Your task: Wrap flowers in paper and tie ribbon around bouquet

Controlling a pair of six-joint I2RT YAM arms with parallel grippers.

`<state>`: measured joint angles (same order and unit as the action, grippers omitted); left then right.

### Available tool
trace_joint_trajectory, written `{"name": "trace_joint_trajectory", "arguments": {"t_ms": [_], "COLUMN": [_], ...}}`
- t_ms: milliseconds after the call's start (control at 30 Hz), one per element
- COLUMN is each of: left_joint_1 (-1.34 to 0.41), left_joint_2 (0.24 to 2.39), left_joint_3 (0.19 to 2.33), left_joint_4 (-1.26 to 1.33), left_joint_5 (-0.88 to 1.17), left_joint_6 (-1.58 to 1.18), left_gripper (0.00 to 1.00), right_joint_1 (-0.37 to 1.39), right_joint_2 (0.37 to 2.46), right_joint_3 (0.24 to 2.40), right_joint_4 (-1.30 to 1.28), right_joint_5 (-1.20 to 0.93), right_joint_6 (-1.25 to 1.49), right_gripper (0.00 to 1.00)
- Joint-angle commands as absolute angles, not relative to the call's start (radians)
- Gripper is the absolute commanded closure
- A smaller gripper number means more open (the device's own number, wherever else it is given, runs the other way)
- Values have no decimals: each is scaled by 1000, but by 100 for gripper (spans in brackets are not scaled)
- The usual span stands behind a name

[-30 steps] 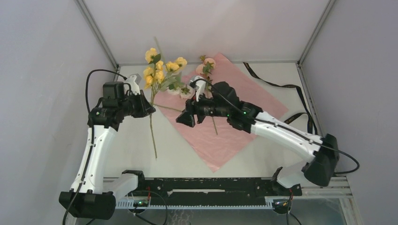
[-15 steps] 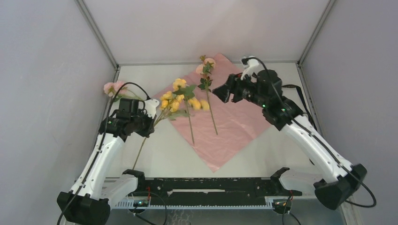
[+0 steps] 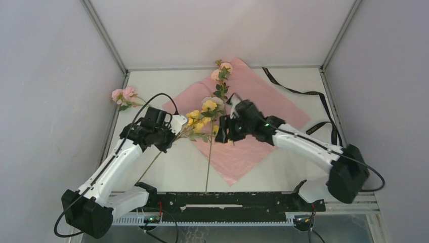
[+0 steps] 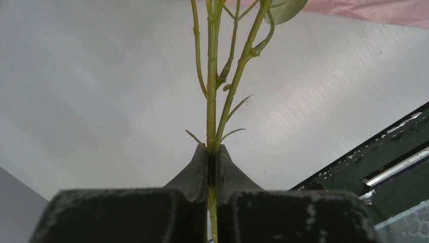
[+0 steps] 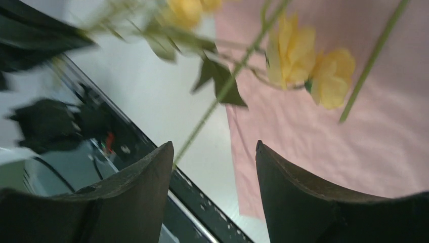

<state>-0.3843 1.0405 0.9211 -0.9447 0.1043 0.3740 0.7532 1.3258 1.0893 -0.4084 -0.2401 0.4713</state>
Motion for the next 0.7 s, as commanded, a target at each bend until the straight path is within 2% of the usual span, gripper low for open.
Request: {"name": "trace_joint_trajectory", "arguments": {"t_ms": [0,100,400,667], "left_joint_1": [-391,-391,-395,-397], "left_joint_2": [1011,1006,1031,1040], "left_joint_3": [901,896,888,914], "left_joint_4": [-893,-886,-851,-850], "left_joint_5": [87,83,101,136], "left_joint_6": [372,371,359,330], "left_gripper": [100,100,100,100], "right_joint_1": [830,835,881,895], "right_joint_2": [1401,1459,1549,1691], "right_joint_3": [1040,988,899,898], "right_joint_4": [-322,-197,48,113], "right_joint_5": [-278,-378,-363,-386], "right_joint_6": [577,648,802,831], "right_gripper": [30,31,32,38]}}
